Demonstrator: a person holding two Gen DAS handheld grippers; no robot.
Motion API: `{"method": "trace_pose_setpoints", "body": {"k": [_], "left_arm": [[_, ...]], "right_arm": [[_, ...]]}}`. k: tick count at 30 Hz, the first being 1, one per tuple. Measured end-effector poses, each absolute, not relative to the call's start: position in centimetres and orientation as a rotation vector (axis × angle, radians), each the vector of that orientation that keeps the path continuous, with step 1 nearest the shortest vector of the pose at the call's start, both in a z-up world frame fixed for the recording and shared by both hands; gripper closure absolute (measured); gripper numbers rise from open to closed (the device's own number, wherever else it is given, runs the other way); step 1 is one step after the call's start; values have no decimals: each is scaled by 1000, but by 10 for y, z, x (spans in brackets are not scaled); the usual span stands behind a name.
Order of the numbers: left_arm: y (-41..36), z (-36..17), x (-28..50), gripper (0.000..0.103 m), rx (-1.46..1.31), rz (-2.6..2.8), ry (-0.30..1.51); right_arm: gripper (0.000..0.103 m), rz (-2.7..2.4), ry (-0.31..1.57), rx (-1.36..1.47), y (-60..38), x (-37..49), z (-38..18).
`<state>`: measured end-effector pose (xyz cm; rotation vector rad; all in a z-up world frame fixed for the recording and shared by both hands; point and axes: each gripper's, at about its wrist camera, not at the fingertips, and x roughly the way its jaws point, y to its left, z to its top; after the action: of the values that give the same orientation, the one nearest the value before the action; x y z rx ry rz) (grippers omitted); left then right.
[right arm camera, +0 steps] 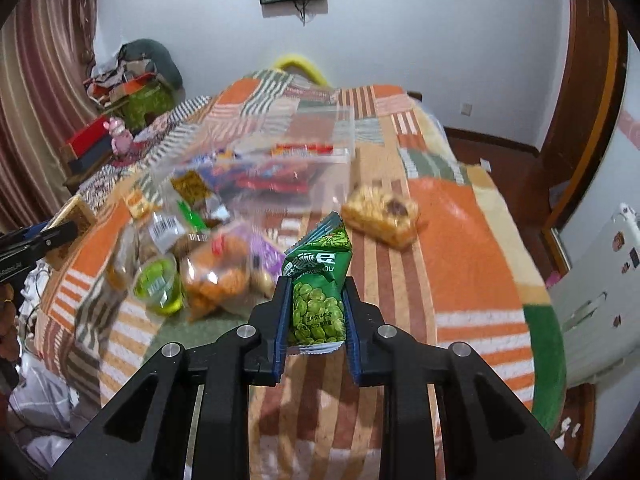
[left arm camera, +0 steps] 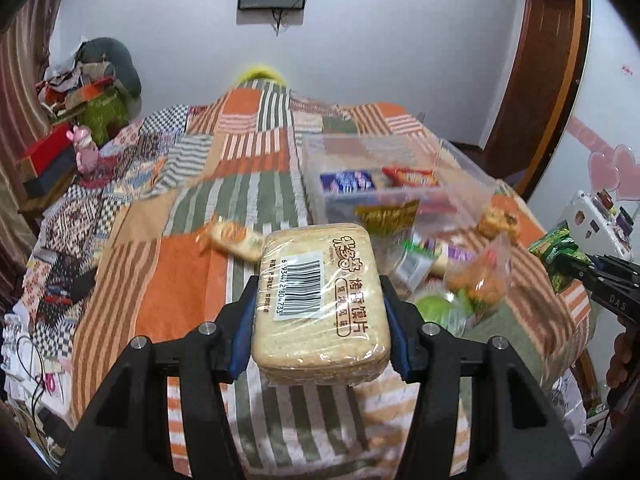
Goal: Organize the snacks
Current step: 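Carry the bread loaf and green pea bag into the clear box and release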
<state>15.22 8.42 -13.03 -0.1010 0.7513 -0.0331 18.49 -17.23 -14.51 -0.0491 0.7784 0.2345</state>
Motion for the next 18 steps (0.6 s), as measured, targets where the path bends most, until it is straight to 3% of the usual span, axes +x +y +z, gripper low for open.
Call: {"method": "trace_pose_setpoints", "body": {"k": [18], "left_arm": [[65, -88, 223, 48, -95, -84, 646]], "right_arm": [[81, 278, 648, -27, -145, 239, -117]]}}
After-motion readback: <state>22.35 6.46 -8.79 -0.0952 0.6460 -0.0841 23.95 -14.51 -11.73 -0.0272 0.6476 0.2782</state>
